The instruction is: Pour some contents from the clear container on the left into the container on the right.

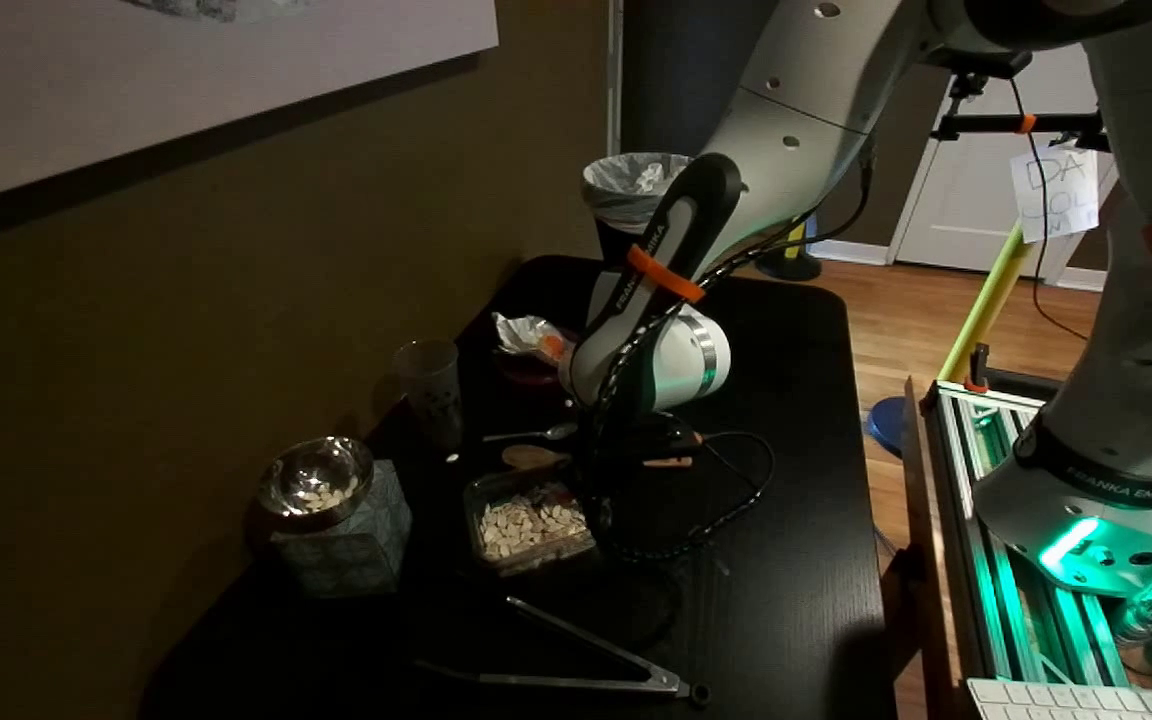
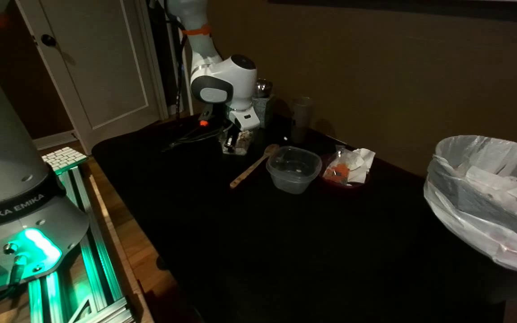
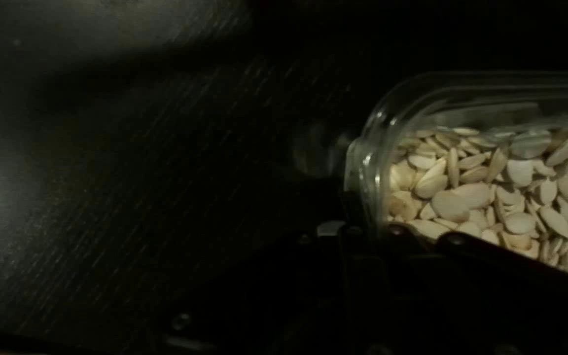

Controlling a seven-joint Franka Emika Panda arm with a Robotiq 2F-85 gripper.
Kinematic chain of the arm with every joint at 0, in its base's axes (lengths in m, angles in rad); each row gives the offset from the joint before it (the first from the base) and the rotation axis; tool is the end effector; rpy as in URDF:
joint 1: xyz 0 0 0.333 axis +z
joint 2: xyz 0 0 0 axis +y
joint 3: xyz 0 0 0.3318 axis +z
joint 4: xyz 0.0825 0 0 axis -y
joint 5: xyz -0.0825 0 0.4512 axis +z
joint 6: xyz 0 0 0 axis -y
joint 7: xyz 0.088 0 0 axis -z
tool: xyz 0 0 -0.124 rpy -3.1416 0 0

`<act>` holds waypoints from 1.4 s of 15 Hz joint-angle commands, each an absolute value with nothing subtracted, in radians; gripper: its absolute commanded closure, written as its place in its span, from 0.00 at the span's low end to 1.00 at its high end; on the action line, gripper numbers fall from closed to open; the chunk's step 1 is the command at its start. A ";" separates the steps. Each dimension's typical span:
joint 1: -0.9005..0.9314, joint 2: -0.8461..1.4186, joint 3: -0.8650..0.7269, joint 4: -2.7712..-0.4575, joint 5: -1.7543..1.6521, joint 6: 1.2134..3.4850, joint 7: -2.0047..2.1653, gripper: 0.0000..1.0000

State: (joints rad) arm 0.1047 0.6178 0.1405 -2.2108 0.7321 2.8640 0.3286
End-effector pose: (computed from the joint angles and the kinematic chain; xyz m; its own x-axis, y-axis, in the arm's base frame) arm 0.5469 0.1126 0.0279 0.6891 -0.7042 -0.1708 -0.7231 -0.6529 -0.2254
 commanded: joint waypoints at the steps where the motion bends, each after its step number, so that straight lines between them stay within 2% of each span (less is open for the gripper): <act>1: 0.082 0.582 0.160 -2.233 0.734 2.862 0.309 1.00; 10: -0.006 0.247 0.266 -2.478 0.935 2.932 0.205 1.00; 15: 0.100 0.083 0.168 -2.647 0.800 3.088 0.491 1.00; 18: 0.199 0.112 0.037 -2.740 0.606 3.240 0.692 1.00; 19: 0.132 0.111 0.108 -2.671 0.701 3.160 0.573 1.00; 21: 0.139 0.113 0.097 -2.695 0.676 3.177 0.597 0.99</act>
State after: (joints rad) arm 0.1401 0.1154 0.0992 -2.6939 0.6893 3.1792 0.5869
